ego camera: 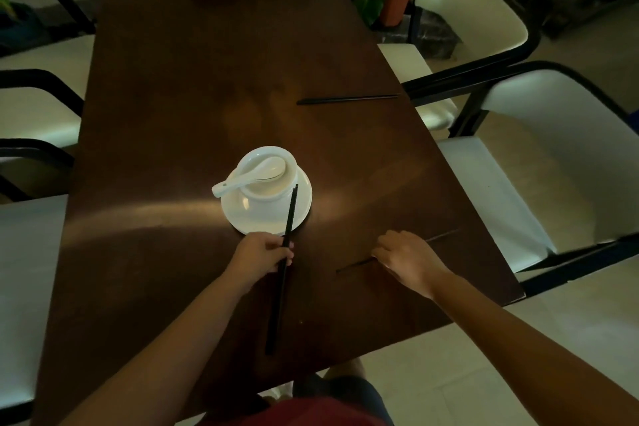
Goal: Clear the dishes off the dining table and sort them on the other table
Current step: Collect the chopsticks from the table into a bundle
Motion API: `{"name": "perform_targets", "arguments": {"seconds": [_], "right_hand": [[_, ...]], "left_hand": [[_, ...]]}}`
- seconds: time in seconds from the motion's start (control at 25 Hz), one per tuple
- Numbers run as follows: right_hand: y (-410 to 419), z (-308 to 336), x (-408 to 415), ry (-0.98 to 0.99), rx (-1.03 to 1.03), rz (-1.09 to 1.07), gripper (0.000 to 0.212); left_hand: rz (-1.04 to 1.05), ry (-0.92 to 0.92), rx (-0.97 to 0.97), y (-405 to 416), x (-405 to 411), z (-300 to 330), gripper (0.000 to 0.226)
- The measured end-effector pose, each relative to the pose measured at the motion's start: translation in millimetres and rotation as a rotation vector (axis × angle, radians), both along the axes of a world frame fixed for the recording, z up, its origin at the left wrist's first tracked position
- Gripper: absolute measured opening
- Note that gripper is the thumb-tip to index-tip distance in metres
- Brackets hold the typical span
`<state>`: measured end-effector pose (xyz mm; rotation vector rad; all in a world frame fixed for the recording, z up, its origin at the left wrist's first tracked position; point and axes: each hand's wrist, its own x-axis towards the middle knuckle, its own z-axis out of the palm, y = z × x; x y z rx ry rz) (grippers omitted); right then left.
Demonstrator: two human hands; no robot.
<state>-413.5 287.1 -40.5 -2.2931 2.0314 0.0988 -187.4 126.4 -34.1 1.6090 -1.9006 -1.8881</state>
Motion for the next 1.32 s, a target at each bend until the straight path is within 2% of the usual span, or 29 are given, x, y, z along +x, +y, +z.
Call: {"name": "perform_targets", "arguments": {"seconds": [0.08,0.16,0.32,0.48,0.64,0.88,1.08,1.16,1.24,1.32], "right_hand": [[-6.3,19.0,-3.8,-0.114,-0.196,0.026,0.026],[-15.9,42.3,-5.3,-0.189,-0.387,0.088,0.022],[-35.8,79.6,10.9,-0.226,-0.638,0.258,0.014],[-39.5,94.1,25.9,-0.368,-0.605,0.309,0.016],[-38.2,84.8,19.5,-0.382,-0.617,0.315,0.015],[-40.4,69.5,6.8,-0.321,-0.611,0.332,0.011],[-48.4,67.8,4.1,-0.296,-0.581,0.328,0.013],[-50.0,66.7,4.3,-0.313,-0.570,0.334,0.017],[-50.3,64.9,6.7,-0.429,-0.551,0.156,0.026],[-51.0,65.9,10.7,-0.742,-0.450,-0.269,0.032]], "left_hand": [[0.100,0.106,0.207,-7.8,-10.2,13.5,0.011],[0.137,0.181,0.347,-13.8,-21.4,24.3,0.014],[0.085,0.305,0.563,-18.2,-45.7,41.6,0.014],[0.051,0.381,0.659,-18.9,-63.3,53.5,0.012],[0.141,0.509,0.710,-24.4,-72.0,61.8,0.017],[0.318,0.437,0.669,-20.0,-94.5,64.4,0.017],[0.463,0.551,0.820,-7.5,-117.6,64.9,0.022],[0.542,0.597,0.800,-8.0,-125.0,65.4,0.021],[0.620,0.657,0.720,-13.4,-127.7,67.3,0.018],[0.682,0.715,0.634,-22.1,-126.4,70.1,0.016]]}}
